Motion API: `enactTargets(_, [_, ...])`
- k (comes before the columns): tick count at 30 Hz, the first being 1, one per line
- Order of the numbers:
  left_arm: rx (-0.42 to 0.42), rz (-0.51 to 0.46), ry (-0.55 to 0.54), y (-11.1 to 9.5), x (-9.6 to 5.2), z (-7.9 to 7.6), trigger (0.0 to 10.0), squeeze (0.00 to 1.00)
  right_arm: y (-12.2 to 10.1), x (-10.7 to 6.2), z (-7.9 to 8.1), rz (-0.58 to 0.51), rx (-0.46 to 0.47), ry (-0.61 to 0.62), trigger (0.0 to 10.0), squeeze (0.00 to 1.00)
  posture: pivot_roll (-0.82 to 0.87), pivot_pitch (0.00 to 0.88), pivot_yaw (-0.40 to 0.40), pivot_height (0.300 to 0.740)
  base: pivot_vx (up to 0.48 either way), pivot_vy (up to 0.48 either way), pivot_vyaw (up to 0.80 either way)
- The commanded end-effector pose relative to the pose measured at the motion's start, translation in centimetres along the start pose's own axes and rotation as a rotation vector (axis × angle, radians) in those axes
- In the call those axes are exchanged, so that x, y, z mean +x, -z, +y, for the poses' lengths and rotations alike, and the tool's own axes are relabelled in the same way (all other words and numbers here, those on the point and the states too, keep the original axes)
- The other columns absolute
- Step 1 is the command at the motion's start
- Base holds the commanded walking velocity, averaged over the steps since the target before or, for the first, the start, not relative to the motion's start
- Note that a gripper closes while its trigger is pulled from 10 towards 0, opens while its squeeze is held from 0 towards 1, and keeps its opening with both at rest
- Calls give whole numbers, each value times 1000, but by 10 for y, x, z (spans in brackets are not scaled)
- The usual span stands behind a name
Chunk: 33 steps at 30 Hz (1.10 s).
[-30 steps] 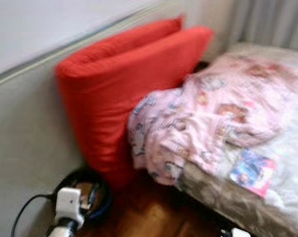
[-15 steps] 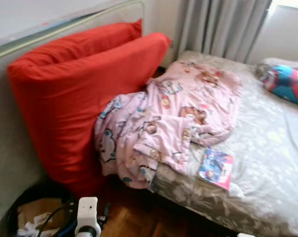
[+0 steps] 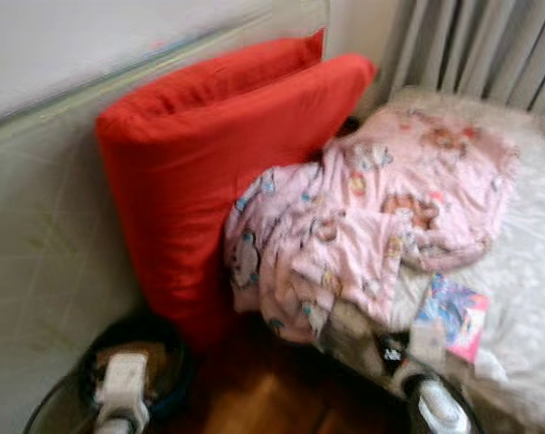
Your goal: Clean up the room
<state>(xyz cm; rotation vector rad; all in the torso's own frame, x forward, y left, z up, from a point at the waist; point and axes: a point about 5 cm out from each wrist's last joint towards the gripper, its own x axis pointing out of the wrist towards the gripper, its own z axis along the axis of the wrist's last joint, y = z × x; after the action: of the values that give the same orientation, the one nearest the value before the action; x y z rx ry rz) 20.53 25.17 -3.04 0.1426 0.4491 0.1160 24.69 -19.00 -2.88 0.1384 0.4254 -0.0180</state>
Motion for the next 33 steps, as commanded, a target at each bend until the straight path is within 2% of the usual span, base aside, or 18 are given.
enactTargets(1, [9, -35, 12, -8, 3, 2, 10000, 0, 8, -4, -4, 22, 27, 36, 10000, 0, 52, 0, 136, 740, 0, 0, 0])
enactTargets(6, [17, -21, 26, -4, 1, 6, 10000, 0, 9, -6, -1, -1, 46, 43, 10000, 0, 57, 0, 134, 740, 0, 0, 0])
enactTargets(7, [-11, -23, 8, -3, 1, 7, 10000, 0, 7, -5, 1, -11, 26, 15, 10000, 0, 69, 0, 97, 740, 0, 0, 0])
enactTargets(11, [-61, -26, -29, -1, 0, 4, 10000, 0, -2, -1, 2, -23, -39, -55, 10000, 0, 82, 0, 53, 740, 0, 0, 0])
enactTargets(14, [-83, -27, -17, 4, -3, -8, 10000, 0, -12, 3, -9, -26, -62, -41, 10000, 0, 95, 0, 37, 740, 0, 0, 0])
enactTargets(21, [-77, -2, 30, 6, -1, -20, 10000, 0, -16, 3, -17, -33, -64, 3, 10000, 0, 59, 0, 71, 740, 0, 0, 0])
enactTargets(24, [-91, 0, 39, 5, 2, -26, 10000, 0, -15, 2, -19, -39, -51, 7, 10000, 0, 38, 0, 52, 740, 0, 0, 0])
enactTargets(28, [-115, 6, 40, 7, 0, -37, 10000, 0, -11, -1, -22, -21, -87, -19, 10000, 0, 27, 0, 27, 740, 0, 0, 0])
enactTargets(33, [-139, 3, 44, 10, -3, -48, 10000, 0, -23, 1, -28, -57, -115, -22, 10000, 0, 16, 0, 0, 740, 0, 0, 0])
